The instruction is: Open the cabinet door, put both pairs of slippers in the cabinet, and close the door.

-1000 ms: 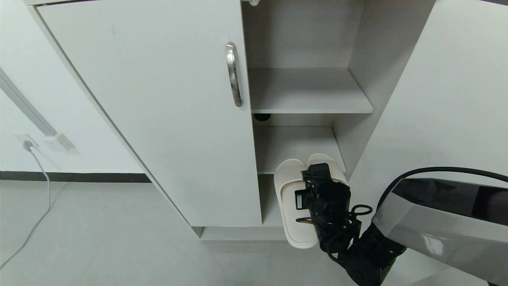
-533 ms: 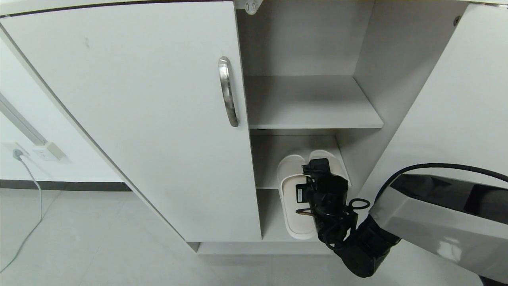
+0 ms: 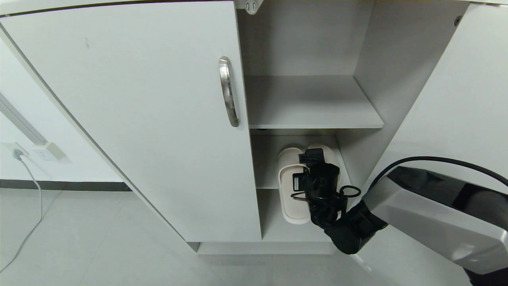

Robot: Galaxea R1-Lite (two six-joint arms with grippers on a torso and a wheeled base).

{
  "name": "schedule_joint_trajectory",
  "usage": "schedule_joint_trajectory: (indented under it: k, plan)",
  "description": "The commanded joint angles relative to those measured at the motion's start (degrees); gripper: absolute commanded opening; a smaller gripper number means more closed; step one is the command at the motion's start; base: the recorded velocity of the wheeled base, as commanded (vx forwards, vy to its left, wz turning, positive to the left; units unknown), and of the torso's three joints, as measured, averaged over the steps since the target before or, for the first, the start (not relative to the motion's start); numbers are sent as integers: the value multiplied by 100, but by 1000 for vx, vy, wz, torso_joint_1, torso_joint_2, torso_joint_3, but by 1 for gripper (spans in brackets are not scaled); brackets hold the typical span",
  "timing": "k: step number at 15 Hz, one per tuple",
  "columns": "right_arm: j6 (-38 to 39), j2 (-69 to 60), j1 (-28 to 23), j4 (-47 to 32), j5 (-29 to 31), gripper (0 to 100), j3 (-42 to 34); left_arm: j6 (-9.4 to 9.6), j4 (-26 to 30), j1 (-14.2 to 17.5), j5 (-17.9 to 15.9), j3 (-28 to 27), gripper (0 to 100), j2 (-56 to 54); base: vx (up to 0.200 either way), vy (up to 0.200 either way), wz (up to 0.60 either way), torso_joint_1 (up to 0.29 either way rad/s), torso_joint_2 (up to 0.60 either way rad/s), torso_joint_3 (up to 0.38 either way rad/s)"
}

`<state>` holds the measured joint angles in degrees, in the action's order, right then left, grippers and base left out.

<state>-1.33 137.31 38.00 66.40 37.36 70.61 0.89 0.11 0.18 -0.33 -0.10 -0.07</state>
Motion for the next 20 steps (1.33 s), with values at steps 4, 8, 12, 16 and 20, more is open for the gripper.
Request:
schedule_joint_trajectory:
  k: [4, 8, 12, 16, 20]
  plan:
    - [1, 428, -56, -391, -45, 0, 876, -1, -2, -1, -2, 1, 0, 7, 0, 0, 0, 0, 0, 0]
    - [1, 674, -275, -611, -54, 0, 1421, -1, -2, -1, -2, 1, 0, 7, 0, 0, 0, 0, 0, 0]
    - [1, 744, -275, -1068, -63, 0, 2018, -1, -2, -1, -2, 1, 0, 7, 0, 0, 0, 0, 0, 0]
    - [10, 946, -425, -1463, -300, 0, 2563, -1, -2, -1, -2, 1, 0, 7, 0, 0, 0, 0, 0, 0]
    - [10, 955, -548, -1578, -414, 0, 2713, -1, 7, -1, -2, 1, 0, 7, 0, 0, 0, 0, 0, 0]
